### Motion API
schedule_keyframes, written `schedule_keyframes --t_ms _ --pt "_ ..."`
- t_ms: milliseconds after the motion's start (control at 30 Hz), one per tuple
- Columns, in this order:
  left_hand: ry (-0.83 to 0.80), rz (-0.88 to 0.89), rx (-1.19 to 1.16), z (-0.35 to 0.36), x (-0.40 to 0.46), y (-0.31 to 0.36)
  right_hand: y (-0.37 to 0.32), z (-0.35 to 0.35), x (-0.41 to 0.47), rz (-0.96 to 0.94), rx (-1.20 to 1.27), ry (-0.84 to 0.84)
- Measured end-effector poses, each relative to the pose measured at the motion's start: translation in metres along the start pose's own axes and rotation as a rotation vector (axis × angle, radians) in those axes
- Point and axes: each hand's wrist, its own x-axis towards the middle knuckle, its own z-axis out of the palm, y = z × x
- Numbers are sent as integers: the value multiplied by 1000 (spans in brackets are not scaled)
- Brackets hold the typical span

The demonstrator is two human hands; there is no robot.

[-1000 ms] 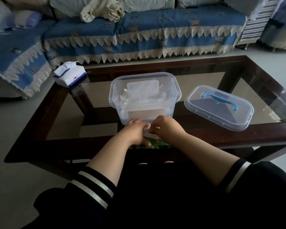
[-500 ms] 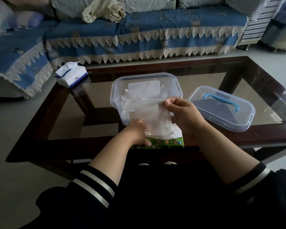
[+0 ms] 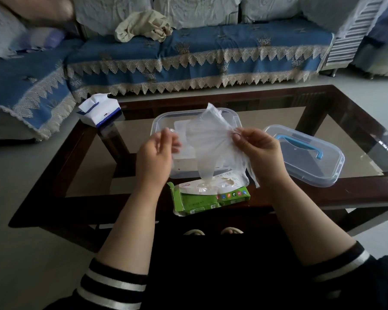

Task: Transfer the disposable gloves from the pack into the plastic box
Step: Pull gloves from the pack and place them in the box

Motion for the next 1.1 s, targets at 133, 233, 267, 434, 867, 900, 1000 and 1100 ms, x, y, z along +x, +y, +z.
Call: schedule_keyframes --t_ms 133,233,267,434,867,900,1000,1100 --pt "-226 73 -4 -4 12 37 6 -4 2 -97 -266 -37" --pt "-267 151 166 13 21 49 8 -1 -1 -146 -327 -29" --pt "-255 187 183 19 23 51 8 -1 -1 -139 -341 -36" --pt "-522 244 176 22 35 64 2 -4 2 -96 -408 -131" --pt "-155 92 -104 2 95 32 3 -30 27 -13 -275 284" --pt "-72 57 -78 4 103 24 5 -34 29 -41 -287 358" --pt "61 -33 201 14 122 4 10 -36 29 -86 -339 415" --pt "-25 -36 566 21 129 -12 12 -26 22 -120 -423 308"
